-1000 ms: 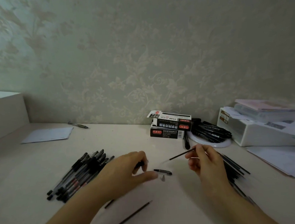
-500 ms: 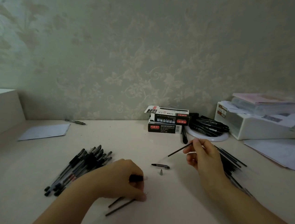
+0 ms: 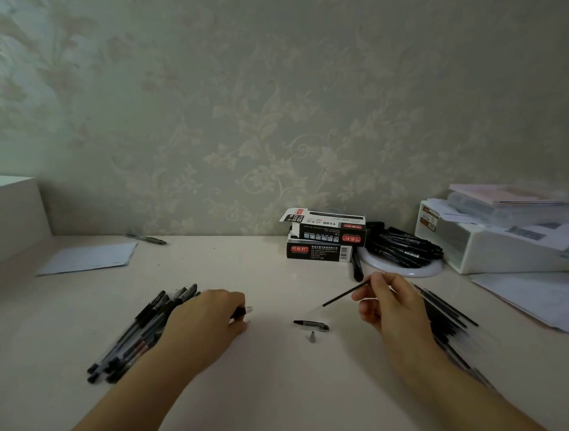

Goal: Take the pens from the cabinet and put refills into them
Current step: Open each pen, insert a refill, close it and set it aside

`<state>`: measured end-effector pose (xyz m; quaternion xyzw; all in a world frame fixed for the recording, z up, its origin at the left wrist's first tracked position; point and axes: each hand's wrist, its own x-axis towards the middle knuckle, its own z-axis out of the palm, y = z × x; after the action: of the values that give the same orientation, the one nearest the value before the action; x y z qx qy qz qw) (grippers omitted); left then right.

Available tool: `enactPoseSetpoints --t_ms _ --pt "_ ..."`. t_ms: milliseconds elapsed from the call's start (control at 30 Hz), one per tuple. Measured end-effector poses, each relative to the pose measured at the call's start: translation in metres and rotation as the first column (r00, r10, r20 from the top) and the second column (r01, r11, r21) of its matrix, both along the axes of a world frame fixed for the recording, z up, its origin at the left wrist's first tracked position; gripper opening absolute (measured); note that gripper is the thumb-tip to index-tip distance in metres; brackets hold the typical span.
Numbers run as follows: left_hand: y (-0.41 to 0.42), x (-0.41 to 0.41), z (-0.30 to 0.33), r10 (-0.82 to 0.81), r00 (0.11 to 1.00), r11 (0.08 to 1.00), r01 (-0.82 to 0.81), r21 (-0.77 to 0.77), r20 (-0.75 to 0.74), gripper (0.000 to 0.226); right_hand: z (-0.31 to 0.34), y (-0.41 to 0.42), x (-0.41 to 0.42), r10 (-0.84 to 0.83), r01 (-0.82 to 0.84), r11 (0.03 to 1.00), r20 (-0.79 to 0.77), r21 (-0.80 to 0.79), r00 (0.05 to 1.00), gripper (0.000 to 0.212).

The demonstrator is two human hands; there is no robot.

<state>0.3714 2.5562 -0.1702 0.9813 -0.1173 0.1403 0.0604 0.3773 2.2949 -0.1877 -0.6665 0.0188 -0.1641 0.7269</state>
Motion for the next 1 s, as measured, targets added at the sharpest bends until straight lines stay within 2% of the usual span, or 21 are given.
enactPoseSetpoints --t_ms 67,167,333,633,767,933,1000 --pt "-0.006 -0.002 -0.001 -0.032 0.998 0.997 0.036 -0.068 0.058 0.021 0.001 0.002 0.000 0.031 -0.031 0.999 -0.003 0.039 1.000 0.020" --pt "-0.024 -0.009 -0.002 -0.131 0.983 0.956 0.159 -0.245 0.126 0.018 0.002 0.004 -0.001 0.085 -0.084 0.990 -0.003 0.113 0.996 0.020" --pt "-0.042 -0.013 -0.009 -0.245 0.962 0.900 0.272 -0.342 0.120 0.020 0.003 0.004 -0.003 0.131 -0.129 0.979 -0.003 0.160 0.991 0.020" --pt "-0.042 -0.010 -0.016 -0.299 0.948 0.867 0.317 -0.384 0.106 0.021 0.003 0.005 -0.003 0.130 -0.130 0.983 0.009 0.132 0.991 0.019" --pt "-0.039 -0.009 -0.018 -0.292 0.952 0.870 0.304 -0.387 0.092 0.021 0.003 0.002 -0.003 0.136 -0.139 0.988 0.042 0.061 0.990 0.020" --pt "-0.039 -0.008 -0.016 -0.287 0.955 0.826 0.286 -0.485 0.075 0.025 0.001 0.001 -0.001 0.155 -0.156 0.987 0.009 0.051 0.988 0.022" --pt "-0.039 -0.008 -0.015 -0.294 0.953 0.833 0.291 -0.470 0.069 0.027 0.001 0.001 -0.001 0.152 -0.152 0.988 0.017 0.022 0.988 0.021"
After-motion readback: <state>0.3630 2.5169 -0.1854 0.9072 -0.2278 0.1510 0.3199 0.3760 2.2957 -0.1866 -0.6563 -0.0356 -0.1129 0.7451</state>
